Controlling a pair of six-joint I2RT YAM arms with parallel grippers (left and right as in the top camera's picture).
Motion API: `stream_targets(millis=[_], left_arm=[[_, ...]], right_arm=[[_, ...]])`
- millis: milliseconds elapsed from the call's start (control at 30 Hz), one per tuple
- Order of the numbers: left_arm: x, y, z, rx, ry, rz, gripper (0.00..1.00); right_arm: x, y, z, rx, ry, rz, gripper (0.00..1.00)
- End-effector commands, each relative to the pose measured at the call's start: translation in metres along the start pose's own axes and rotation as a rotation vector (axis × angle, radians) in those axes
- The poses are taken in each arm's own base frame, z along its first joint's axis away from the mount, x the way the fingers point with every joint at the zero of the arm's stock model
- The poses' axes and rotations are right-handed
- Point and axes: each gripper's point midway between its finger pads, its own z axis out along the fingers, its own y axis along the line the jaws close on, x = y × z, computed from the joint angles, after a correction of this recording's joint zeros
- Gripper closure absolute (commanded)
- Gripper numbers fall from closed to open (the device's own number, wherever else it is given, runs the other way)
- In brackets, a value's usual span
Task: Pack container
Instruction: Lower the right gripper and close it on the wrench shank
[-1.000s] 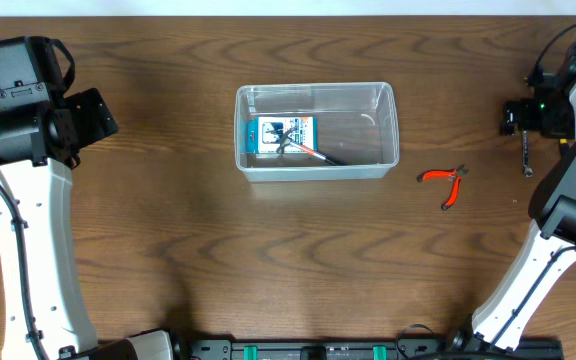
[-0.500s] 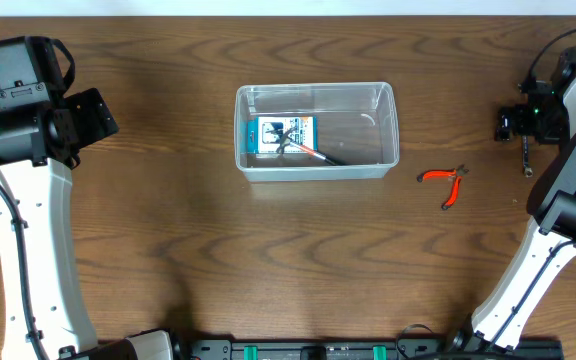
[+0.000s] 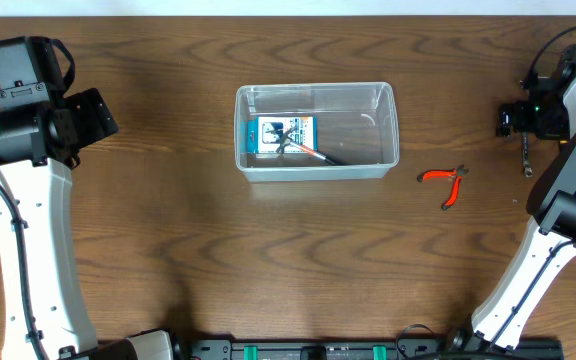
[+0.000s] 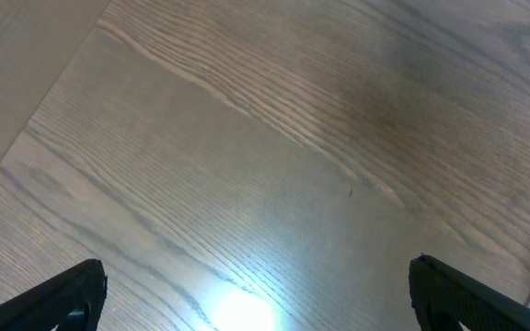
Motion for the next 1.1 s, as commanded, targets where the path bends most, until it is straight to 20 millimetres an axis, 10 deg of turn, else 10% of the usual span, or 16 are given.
stream_targets(millis=[0, 300, 1067], left_arm=[[-0.001, 0.004, 0.0, -0.017, -0.003, 0.013, 0.02], [-0.001, 0.004, 0.0, -0.017, -0.003, 0.013, 0.02], [-0.001, 0.004, 0.0, -0.017, -0.003, 0.013, 0.02]], right_arm=[[-0.005, 0.003, 0.002, -0.006, -0.009, -0.014, 0.01], [-0.001, -0.003, 0.002, -0.014, -0.004, 0.025, 0.05], [0.001, -0.01, 0.001, -0.008, -0.004, 0.046, 0.65]])
